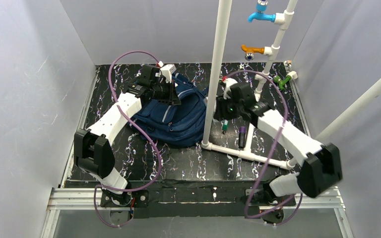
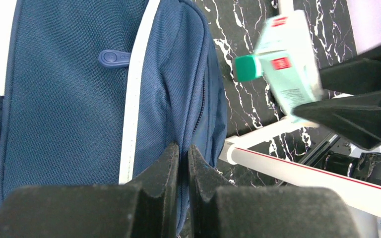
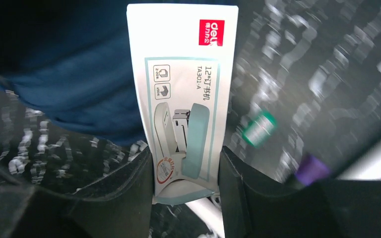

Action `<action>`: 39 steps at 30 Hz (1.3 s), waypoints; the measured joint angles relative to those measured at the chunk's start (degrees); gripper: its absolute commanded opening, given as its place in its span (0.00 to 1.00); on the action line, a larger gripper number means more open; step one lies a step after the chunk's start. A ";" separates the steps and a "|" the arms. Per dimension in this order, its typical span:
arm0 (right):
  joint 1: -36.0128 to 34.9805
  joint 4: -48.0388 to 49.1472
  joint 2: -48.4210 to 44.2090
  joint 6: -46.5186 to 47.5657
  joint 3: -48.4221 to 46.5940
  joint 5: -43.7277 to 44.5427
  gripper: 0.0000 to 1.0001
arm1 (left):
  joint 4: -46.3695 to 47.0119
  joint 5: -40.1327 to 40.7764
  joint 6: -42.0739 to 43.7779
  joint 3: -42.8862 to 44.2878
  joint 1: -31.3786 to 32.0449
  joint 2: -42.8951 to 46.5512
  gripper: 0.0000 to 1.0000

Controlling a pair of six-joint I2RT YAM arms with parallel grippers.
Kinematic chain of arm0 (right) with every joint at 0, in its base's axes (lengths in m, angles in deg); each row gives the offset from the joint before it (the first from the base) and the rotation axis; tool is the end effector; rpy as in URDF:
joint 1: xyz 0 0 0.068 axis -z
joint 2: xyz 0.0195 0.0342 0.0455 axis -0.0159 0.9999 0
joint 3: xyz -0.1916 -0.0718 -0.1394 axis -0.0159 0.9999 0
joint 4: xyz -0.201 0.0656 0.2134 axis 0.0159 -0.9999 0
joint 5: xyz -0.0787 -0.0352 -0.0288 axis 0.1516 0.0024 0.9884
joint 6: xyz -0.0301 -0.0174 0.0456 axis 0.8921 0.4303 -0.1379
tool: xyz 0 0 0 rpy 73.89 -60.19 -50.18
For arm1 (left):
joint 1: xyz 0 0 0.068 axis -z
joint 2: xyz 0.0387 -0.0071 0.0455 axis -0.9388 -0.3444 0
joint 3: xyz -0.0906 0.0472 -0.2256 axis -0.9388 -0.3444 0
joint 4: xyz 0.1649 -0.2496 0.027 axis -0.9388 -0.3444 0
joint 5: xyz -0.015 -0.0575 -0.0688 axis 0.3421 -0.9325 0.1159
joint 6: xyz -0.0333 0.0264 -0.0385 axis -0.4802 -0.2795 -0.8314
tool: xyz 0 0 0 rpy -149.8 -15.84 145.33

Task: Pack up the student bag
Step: Place the stationery in the student bag.

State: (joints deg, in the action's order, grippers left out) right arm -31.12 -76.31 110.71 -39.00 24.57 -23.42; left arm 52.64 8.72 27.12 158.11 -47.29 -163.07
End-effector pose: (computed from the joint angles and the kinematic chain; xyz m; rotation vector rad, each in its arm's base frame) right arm 0.2865 0.1782 0.2580 -0.3541 2.2784 0.3942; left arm 0.3714 -0.1724 0.2884 0.4084 2.2140 -0.8233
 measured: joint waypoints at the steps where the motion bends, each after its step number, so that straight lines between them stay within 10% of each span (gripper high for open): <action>1: 0.11 1.70 3.21 0.81 -2.38 -3.54 0.10 | -0.44 0.02 0.07 0.35 -0.07 0.00 0.00; 21: -1.16 8.68 30.08 7.41 -21.31 -34.21 0.27 | -4.11 -1.53 -0.59 4.22 -1.05 -1.14 0.00; 35: -2.67 12.92 37.94 10.05 -26.40 -35.87 0.54 | 2.25 -4.22 -7.13 1.90 -1.84 -2.64 0.00; 39: -2.93 20.39 37.70 5.60 -23.04 -35.93 0.76 | 3.91 -3.80 -7.50 0.96 -1.92 -2.64 0.00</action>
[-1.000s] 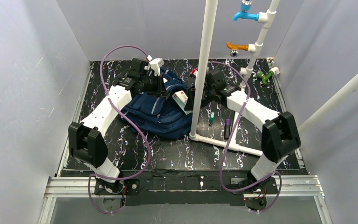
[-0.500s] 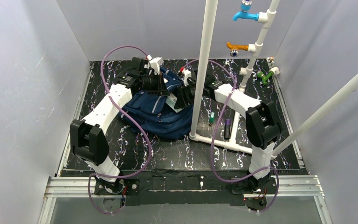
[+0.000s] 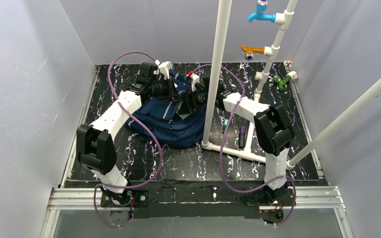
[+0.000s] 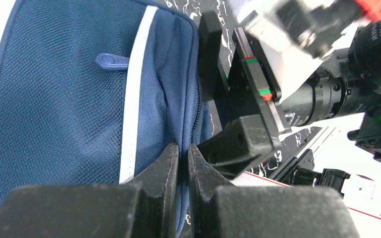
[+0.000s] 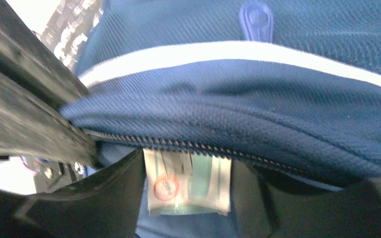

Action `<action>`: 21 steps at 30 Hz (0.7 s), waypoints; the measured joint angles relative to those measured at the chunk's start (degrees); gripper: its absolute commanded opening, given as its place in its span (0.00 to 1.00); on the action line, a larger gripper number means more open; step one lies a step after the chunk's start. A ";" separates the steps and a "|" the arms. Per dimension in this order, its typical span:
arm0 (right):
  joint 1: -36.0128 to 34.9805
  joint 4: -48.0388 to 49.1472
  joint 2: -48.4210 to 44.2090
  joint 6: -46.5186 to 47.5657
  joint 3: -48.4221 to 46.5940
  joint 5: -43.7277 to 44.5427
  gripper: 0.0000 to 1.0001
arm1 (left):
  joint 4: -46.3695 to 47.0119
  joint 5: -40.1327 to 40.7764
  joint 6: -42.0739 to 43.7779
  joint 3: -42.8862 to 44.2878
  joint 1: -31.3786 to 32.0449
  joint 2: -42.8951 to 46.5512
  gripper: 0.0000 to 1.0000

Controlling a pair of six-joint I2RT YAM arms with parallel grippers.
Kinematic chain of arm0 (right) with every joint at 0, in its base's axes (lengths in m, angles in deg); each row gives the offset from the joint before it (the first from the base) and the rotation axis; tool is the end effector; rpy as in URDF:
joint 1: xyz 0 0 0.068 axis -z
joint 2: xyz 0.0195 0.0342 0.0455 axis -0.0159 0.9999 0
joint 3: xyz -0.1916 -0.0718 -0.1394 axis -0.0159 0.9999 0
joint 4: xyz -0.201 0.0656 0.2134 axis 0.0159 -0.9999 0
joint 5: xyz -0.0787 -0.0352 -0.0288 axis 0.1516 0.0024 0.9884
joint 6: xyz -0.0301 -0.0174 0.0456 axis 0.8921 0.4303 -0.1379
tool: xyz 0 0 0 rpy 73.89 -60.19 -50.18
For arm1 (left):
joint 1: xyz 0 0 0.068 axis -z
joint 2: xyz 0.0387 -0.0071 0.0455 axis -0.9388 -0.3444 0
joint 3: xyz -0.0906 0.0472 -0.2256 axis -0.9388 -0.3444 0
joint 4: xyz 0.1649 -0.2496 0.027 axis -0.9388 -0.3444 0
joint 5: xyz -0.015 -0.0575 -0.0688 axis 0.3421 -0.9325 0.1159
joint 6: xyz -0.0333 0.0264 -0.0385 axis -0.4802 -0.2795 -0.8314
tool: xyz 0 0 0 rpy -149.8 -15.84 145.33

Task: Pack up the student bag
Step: Place the stationery in the student bag.

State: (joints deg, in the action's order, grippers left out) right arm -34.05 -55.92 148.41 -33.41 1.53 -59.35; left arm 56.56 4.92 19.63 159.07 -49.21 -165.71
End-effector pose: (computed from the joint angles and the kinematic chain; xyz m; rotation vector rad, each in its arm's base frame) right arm 0.3797 0.2937 0.1877 -0.8706 2.0810 1.0781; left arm 0.3876 -0.1665 0.2835 0.2764 2.2144 -0.9498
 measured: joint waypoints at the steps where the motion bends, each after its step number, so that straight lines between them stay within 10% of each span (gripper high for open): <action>1: -0.04 2.19 -0.02 -1.84 0.76 -0.15 0.82 | 0.20 0.13 -0.07 -0.13 -0.02 0.00 0.00; 8: 0.55 15.93 -0.11 -13.29 5.79 -4.46 0.94 | 0.13 0.13 0.15 -0.63 0.00 0.04 0.00; 21: 0.35 0.37 -10.78 1.18 9.16 9.03 0.98 | -1.18 -0.94 0.81 -0.68 0.57 0.04 0.00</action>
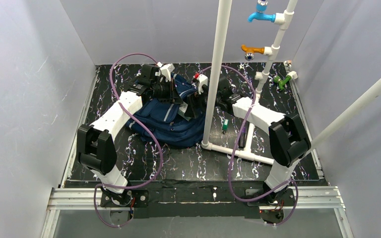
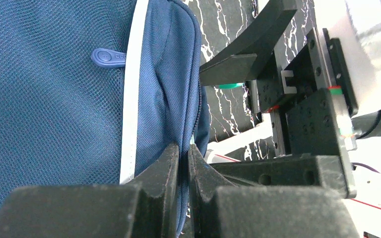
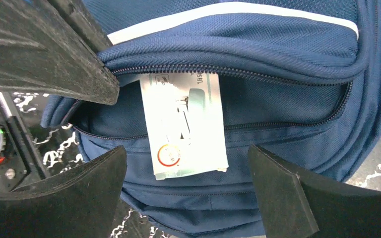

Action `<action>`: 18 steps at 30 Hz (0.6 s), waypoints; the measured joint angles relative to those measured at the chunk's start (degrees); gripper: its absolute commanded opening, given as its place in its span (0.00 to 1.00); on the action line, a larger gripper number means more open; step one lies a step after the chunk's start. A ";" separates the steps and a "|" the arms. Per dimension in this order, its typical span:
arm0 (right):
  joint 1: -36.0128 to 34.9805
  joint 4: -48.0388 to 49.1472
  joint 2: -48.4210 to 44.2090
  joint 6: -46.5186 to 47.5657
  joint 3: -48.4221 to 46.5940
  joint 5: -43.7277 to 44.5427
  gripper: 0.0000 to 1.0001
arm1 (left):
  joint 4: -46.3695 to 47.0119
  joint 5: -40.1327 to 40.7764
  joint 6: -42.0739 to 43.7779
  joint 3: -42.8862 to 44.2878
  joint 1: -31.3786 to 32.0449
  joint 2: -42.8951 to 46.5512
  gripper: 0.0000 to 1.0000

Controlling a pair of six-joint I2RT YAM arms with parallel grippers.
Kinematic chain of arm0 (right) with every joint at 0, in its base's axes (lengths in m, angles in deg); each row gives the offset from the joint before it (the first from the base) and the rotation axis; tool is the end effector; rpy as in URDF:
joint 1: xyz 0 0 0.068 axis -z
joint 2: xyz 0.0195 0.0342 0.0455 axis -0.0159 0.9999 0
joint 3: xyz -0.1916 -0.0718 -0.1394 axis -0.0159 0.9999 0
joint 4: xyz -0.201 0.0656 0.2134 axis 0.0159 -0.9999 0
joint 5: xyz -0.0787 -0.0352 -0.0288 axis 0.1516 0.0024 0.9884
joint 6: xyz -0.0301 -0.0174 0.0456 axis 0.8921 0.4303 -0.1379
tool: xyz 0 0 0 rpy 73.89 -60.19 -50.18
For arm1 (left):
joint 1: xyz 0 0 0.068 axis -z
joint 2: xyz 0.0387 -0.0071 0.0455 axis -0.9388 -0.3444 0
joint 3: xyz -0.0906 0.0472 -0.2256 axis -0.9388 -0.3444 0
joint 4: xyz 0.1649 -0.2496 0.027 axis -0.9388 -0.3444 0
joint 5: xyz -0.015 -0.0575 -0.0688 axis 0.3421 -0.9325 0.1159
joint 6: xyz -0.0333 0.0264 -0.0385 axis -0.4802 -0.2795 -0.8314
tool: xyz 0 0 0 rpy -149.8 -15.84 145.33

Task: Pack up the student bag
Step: Place the stationery in the student bag.

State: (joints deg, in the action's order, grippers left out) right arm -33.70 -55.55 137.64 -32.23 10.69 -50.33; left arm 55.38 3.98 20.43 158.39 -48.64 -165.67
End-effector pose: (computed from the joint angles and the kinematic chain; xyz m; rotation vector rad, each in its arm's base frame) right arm 0.3553 0.2666 0.2101 -0.7899 2.0674 0.8965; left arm 0.3834 -0.1700 0.2775 0.3058 2.2422 -0.9633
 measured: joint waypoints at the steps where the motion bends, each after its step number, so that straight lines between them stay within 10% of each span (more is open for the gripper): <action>1: -0.42 -0.42 -0.61 1.25 0.33 1.31 0.97 | 0.00 0.00 0.02 0.00 0.00 0.00 0.00; 18: -1.79 7.69 -1.16 -0.28 7.13 16.68 0.47 | -0.46 -0.35 0.70 0.00 0.24 0.02 0.00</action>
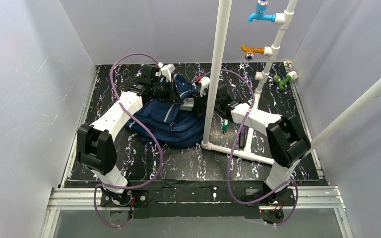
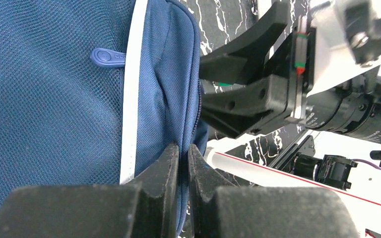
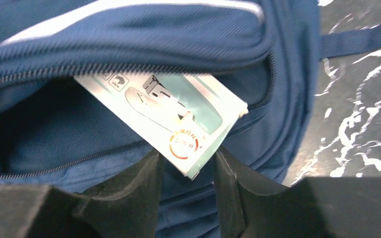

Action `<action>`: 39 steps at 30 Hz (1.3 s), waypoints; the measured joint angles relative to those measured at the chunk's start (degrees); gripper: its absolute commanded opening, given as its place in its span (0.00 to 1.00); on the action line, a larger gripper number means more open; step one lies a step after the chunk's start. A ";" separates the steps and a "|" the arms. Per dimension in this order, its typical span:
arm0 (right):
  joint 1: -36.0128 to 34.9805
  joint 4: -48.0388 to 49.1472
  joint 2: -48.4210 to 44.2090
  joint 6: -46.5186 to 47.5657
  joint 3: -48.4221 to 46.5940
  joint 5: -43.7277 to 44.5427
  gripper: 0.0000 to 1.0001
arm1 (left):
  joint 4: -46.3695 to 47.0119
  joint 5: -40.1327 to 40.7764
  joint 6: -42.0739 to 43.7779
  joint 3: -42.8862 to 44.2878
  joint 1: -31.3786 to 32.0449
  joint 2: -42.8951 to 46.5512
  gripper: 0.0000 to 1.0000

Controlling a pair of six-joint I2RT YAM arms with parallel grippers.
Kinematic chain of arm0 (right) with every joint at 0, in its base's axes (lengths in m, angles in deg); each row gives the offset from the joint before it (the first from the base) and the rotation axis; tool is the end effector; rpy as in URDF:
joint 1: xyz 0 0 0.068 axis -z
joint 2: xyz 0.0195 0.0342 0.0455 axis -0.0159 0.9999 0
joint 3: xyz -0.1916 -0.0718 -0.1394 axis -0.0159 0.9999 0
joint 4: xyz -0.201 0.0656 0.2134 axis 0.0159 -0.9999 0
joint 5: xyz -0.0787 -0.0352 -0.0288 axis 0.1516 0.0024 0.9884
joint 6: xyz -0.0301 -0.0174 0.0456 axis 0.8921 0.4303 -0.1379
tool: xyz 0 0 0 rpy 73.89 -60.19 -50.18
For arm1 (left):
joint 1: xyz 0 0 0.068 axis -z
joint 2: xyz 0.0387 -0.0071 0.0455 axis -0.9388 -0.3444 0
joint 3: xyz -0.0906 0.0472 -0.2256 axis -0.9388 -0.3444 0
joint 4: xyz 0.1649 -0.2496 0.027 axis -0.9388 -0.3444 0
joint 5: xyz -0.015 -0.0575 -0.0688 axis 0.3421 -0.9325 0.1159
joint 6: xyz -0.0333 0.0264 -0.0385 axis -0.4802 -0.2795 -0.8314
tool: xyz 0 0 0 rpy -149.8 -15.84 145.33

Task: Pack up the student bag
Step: Place the stationery in the student bag.

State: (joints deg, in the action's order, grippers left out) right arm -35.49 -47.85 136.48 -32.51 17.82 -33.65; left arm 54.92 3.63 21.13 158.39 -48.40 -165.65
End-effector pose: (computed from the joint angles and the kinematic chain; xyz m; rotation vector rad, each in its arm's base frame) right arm 0.3459 0.2629 0.1832 -0.6369 2.0690 0.6160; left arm 0.3820 -0.1715 0.2770 0.3260 2.2456 -0.9653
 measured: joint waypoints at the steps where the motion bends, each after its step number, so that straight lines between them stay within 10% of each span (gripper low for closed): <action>1: 0.00 1.01 0.00 -0.20 0.00 1.29 0.47 | 0.00 0.00 0.00 0.00 0.00 0.00 0.00; 7: 0.44 6.80 0.87 -0.48 -0.15 6.80 0.63 | 0.00 0.00 0.07 0.00 0.00 0.07 0.00; 22: 5.20 24.52 5.86 13.38 2.93 -16.79 0.49 | 0.22 0.20 0.37 0.00 -0.09 0.07 0.00; 27: 5.75 52.46 12.02 -10.27 7.74 -14.93 0.60 | 0.55 0.42 0.17 -0.15 -0.20 0.26 0.00; 39: 6.60 25.70 -0.94 -9.79 7.63 -3.58 0.91 | 3.08 0.83 -2.38 -1.88 0.02 0.79 0.00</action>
State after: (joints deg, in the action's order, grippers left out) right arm -28.89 -22.15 135.54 -42.30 25.45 -37.23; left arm 58.00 4.46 18.75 156.51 -48.38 -164.86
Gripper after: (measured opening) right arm 0.858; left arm 0.054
